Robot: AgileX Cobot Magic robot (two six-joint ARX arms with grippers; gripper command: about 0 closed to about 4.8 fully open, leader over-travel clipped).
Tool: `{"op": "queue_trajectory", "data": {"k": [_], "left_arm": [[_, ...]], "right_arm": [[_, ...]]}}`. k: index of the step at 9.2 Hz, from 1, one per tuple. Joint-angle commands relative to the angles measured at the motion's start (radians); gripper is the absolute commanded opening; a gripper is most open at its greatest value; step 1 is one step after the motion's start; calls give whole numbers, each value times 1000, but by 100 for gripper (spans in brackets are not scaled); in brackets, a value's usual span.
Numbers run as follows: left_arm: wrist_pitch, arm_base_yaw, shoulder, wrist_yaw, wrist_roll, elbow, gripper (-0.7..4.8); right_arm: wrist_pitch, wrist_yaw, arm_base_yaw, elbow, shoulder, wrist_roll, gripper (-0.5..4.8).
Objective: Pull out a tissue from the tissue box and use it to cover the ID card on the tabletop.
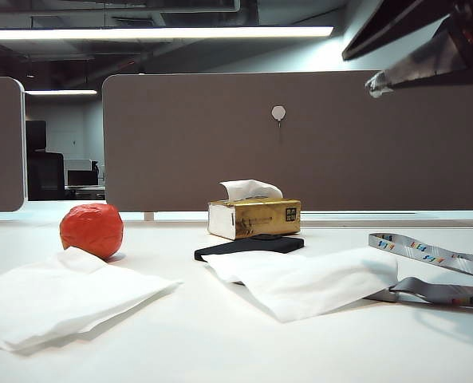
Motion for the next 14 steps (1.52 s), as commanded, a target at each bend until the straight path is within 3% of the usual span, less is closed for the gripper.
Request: {"op": "queue_trajectory", "data": {"k": [1, 2, 3, 4, 5, 6, 8, 9, 10, 11, 14], "left_arm": [[17, -1, 1, 0, 3, 4, -6], [21, -1, 1, -3, 3, 4, -6], [20, 0, 1, -6, 3, 4, -6], [20, 0, 1, -69, 0, 4, -6], [20, 0, 1, -84, 0, 4, -6], [20, 0, 1, -159, 0, 4, -6], [20, 0, 1, -209, -4, 4, -6], [21, 0, 1, -236, -23, 4, -6], [21, 0, 1, -264, -53, 4, -6], [21, -1, 1, -264, -52, 4, -6], [20, -1, 1, -265, -52, 4, -6]], "right_arm": [[274, 151, 0, 6, -130, -12, 234], [241, 353, -1, 6, -230, -108, 234], [107, 540, -1, 6, -343, -271, 202], [-19, 700, -1, 6, -456, -346, 172], [-49, 743, -1, 6, -494, -356, 119], [-121, 833, -1, 5, -610, -397, -4], [-205, 899, 0, -1, -733, -397, -5], [-252, 883, 1, -31, -821, -377, -5], [-242, 763, 2, -135, -867, -309, -5], [-218, 716, 2, -158, -869, -309, -5], [171, 551, 1, -470, -871, -180, -5]]}}
